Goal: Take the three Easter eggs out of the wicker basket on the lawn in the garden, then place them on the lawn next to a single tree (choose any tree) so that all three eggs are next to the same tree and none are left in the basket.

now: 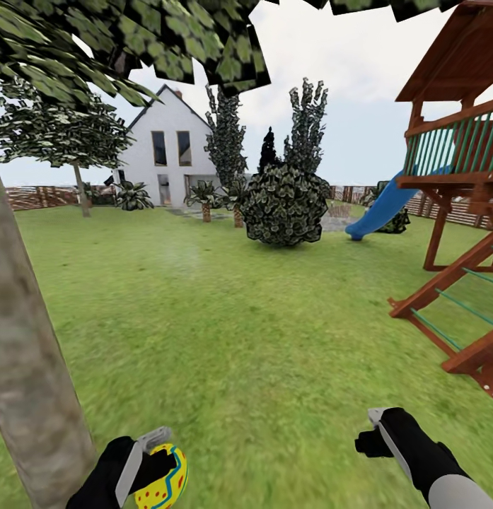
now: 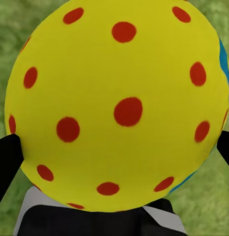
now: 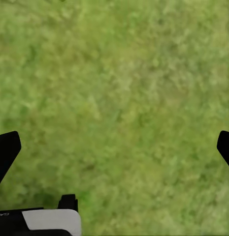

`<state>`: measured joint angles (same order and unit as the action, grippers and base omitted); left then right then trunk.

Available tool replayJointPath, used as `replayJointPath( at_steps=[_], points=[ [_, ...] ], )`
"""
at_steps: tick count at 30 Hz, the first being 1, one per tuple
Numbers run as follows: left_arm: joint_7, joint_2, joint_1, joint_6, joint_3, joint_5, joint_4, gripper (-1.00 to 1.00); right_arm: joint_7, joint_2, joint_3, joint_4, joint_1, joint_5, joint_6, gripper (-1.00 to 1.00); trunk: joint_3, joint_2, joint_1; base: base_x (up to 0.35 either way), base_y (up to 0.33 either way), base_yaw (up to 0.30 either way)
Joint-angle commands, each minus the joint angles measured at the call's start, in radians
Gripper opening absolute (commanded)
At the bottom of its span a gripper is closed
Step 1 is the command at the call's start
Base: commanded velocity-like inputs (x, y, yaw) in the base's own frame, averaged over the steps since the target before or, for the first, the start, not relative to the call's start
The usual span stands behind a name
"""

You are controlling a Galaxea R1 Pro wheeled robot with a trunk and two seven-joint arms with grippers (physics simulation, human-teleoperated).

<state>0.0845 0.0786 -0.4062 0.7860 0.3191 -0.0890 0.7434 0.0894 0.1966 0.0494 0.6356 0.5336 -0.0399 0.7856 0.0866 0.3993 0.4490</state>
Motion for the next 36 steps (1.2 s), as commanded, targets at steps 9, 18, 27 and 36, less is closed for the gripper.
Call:
replayJointPath(
  at_steps=[9, 18, 27, 36],
  points=[
    [0.009, 0.001, 0.0, 0.004, 0.004, -0.01, -0.004, -1.0, 0.005, 0.001, 0.004, 0.001, 0.0, -0.006, 0.004, 1.0, 0.0, 0.001, 0.001, 0.246, 0.0, 0.0],
    [0.009, 0.001, 0.0, 0.006, 0.004, -0.011, -0.006, -1.0, 0.004, -0.001, 0.004, 0.0, 0.0, -0.007, 0.004, 1.0, 0.0, 0.001, 0.001, 0.083, 0.0, 0.231],
    [0.009, 0.001, 0.0, 0.006, 0.005, -0.01, -0.01, -1.0, 0.004, 0.0, 0.004, 0.0, 0.0, -0.005, 0.006, 1.0, 0.0, 0.001, 0.001, 0.0, 0.0, 0.141],
    [0.008, 0.002, 0.0, 0.005, 0.003, -0.011, -0.021, -1.0, 0.004, 0.001, 0.004, 0.0, 0.0, -0.005, 0.006, 1.0, -0.019, 0.043, 0.024, 0.0, 0.0, 0.0]
  ],
)
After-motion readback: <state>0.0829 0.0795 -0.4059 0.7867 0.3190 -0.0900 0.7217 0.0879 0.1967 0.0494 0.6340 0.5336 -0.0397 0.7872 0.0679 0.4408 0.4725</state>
